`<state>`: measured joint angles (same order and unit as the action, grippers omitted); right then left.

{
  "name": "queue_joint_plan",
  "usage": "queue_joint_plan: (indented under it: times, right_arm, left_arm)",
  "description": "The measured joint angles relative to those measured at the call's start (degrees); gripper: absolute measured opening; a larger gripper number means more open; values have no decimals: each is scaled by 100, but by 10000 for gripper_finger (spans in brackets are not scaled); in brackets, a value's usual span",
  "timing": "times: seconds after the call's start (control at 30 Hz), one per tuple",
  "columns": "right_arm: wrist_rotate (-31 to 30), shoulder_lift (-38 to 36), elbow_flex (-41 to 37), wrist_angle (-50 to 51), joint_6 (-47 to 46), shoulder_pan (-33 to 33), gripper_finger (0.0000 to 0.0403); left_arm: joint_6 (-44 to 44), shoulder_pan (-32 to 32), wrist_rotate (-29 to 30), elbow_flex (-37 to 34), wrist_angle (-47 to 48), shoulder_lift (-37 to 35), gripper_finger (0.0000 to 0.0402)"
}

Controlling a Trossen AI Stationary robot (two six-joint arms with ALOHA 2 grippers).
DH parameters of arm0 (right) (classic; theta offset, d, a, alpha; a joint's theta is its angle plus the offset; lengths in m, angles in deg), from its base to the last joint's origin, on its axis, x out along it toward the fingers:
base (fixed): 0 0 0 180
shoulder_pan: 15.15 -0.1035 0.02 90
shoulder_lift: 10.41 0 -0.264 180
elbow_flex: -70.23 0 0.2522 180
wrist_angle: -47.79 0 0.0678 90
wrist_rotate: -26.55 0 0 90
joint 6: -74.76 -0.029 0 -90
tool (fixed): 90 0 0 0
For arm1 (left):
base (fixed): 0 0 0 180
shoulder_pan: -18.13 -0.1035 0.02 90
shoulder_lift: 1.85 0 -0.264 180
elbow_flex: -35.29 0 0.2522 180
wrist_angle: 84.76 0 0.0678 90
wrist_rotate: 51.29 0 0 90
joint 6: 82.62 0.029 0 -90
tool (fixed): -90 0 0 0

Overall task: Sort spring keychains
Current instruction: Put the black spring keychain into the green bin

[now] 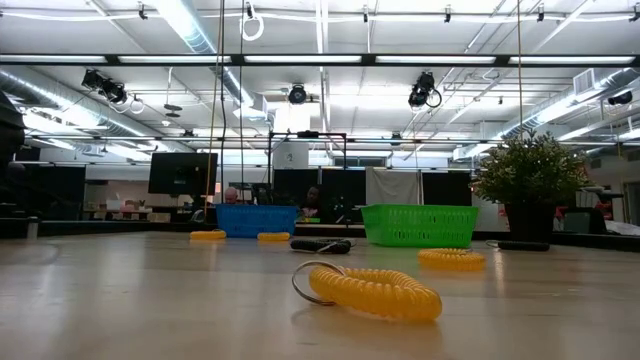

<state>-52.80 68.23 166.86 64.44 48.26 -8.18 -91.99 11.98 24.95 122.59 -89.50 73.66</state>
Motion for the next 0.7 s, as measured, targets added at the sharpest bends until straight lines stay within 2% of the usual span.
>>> queue_joint_plan:
  times: [0.17, 0.3, 0.47, 0.7]
  right_arm:
    - [99, 37, 0, -156, -156, 0, 242]
    - [96, 61, 0, -133, -157, 1, 218]
    - [224, 82, 0, -136, -216, 0, 156]
    - [376, 82, 0, -152, -191, -5, 51]
  left_arm:
    - [12, 0, -183, 0, -1, 0, 8]
    - [20, 2, -262, 0, -1, 0, 8]
    - [73, 0, -294, 0, 5, 0, 12]
    - [129, 2, -365, 0, 47, 0, 12]
